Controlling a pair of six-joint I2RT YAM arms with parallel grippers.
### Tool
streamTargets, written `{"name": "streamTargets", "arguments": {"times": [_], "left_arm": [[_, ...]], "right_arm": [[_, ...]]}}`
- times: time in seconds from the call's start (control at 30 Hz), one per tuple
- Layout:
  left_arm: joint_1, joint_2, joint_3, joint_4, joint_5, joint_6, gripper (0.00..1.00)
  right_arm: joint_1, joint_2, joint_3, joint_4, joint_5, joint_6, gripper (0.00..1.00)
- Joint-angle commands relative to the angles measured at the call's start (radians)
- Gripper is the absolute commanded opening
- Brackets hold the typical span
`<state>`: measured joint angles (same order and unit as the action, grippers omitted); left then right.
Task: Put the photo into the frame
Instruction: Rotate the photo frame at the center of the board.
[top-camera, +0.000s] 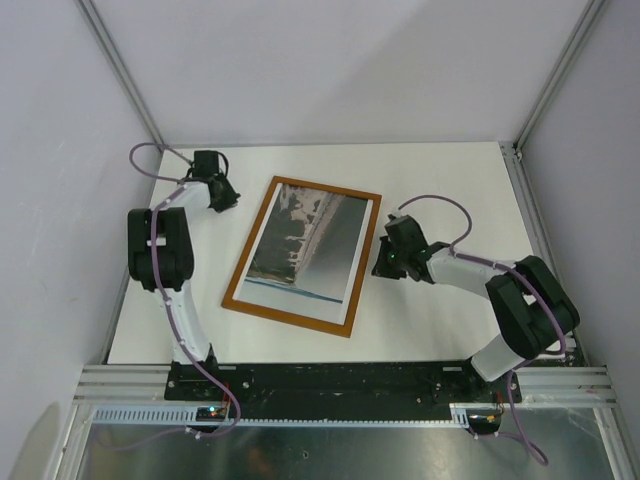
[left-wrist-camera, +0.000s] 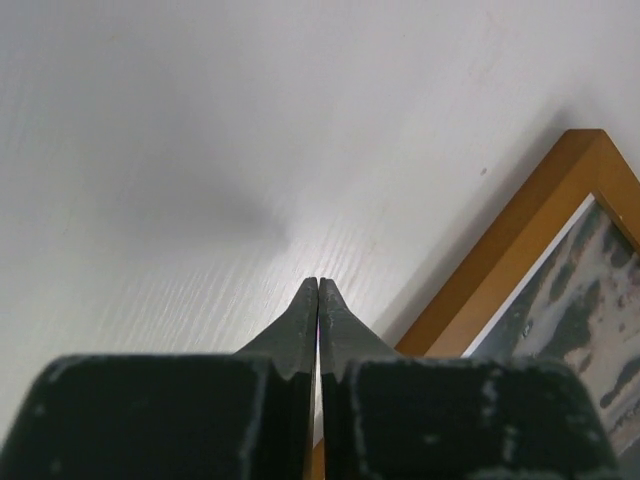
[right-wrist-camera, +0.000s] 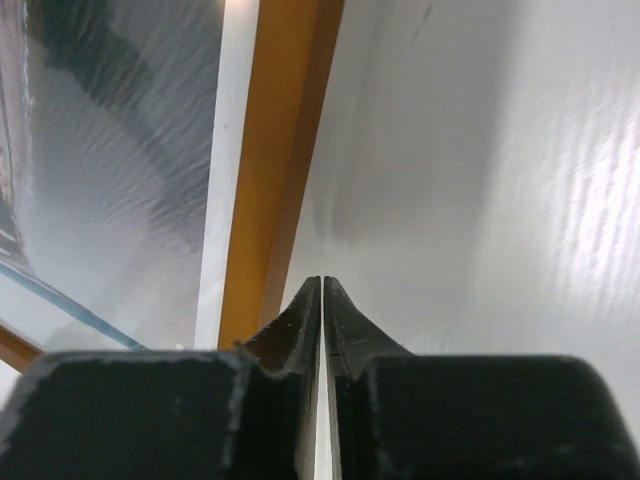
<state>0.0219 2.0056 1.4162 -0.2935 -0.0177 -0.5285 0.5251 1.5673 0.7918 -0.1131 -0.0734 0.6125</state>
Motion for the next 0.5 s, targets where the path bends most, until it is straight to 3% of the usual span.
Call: {"name": "streamTargets", "arguments": {"times": [0.0, 0.47], "left_arm": [[-0.027, 0.054, 0.094, -0.041, -0.030, 0.021, 0.00], [-0.086, 0.209, 0.244, -0.093, 0.050, 0.001, 0.00]], "right_arm": [[0.081, 0.001, 0.032, -0.044, 0.105, 0.026, 0.03], [0.305, -0.033, -0.024, -0.049, 0.138, 0.083, 0.00]]}}
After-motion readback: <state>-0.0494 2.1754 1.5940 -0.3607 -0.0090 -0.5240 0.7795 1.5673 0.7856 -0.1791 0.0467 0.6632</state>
